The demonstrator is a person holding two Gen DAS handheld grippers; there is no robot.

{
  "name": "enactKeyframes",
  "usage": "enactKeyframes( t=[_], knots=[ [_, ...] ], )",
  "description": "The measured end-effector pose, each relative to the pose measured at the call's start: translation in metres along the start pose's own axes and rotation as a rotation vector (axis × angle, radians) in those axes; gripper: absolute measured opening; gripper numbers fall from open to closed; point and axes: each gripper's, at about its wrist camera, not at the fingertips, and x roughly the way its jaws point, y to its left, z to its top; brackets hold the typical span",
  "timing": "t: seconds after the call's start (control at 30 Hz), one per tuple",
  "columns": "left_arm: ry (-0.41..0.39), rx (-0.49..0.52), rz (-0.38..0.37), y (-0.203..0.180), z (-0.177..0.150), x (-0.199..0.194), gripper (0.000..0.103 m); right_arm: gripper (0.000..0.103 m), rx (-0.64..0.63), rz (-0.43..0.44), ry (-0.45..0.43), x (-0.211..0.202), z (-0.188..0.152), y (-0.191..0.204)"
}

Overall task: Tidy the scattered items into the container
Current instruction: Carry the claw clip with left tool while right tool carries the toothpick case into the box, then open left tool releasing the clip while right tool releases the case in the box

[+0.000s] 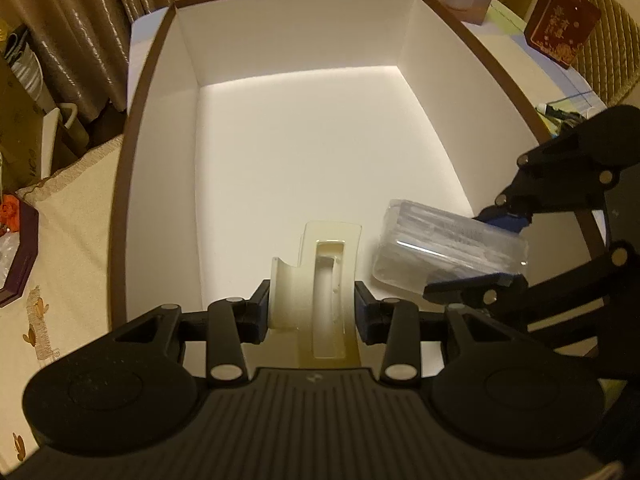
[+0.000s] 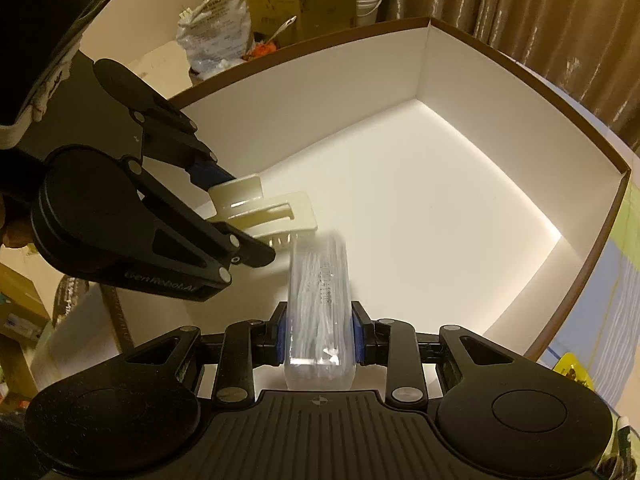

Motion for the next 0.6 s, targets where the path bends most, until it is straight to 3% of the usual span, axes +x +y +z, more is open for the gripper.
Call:
enactKeyframes(
  t=[0.03, 0.07, 0.1, 0.17, 0.2, 0.37, 0.6],
  knots=[
    [0.007, 0.003, -0.003, 0.000, 0.000, 0.001, 0.036, 0.034, -0.012, 0.004, 0.008, 0.001, 0.001, 0.000],
    [0.014, 0.005, -0.005, 0.000, 0.000, 0.003, 0.036, 0.046, -0.028, 0.013, 0.018, 0.003, 0.003, 0.001],
    [0.019, 0.004, -0.008, 0.000, -0.001, 0.003, 0.037, 0.080, -0.041, 0.009, 0.011, 0.002, 0.003, 0.001],
    [0.030, 0.002, -0.017, 0.001, 0.000, 0.004, 0.046, 0.087, -0.075, -0.055, -0.035, -0.004, 0.002, 0.002],
    [0.029, 0.003, -0.016, 0.001, -0.001, 0.003, 0.052, 0.087, -0.088, -0.040, -0.034, -0.006, 0.003, 0.001],
    [0.030, 0.006, 0.003, 0.003, -0.003, -0.004, 0.065, 0.087, -0.064, -0.003, -0.036, -0.019, -0.004, -0.006],
    [0.027, 0.025, 0.017, -0.006, -0.005, -0.013, 0.075, 0.087, -0.039, -0.001, -0.029, -0.033, -0.001, -0.009]
  ],
)
